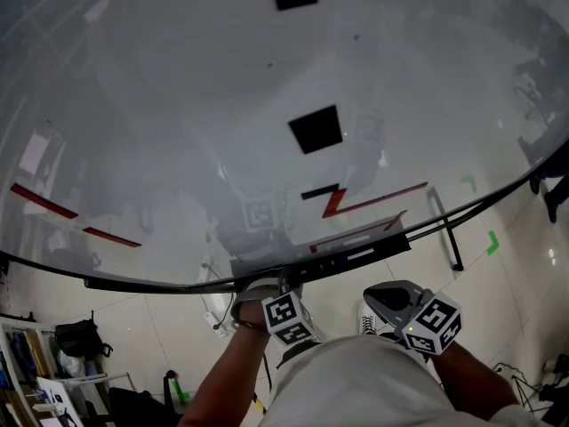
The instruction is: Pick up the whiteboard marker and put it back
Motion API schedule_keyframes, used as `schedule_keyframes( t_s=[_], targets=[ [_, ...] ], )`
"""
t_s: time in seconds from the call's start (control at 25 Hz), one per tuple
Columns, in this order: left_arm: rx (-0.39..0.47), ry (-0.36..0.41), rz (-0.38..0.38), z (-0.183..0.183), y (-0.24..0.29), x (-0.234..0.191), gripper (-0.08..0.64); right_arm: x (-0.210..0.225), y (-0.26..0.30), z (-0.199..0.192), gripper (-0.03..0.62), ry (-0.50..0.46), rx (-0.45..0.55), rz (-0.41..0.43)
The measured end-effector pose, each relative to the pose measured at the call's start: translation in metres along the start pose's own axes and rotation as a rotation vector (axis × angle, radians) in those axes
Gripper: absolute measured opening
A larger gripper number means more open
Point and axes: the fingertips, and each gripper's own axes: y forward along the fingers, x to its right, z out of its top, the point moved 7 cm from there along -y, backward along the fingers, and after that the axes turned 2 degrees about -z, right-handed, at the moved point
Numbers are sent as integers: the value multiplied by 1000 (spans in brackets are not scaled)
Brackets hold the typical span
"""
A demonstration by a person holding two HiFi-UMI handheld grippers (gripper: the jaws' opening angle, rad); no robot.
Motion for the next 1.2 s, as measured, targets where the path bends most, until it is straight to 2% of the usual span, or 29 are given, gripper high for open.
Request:
schedule_keyframes(
  t_s=[0.48, 0.88, 1.2],
  targets=[
    [3, -9, 0, 0, -1, -1, 57, 0, 0, 5, 2, 3, 11, 9],
    [55, -55, 24, 2, -17, -5, 54, 1, -1, 6, 2, 0, 9, 10],
    [97, -128, 9, 0, -26, 0, 54, -2, 5, 8, 2, -15, 5, 32]
  ],
)
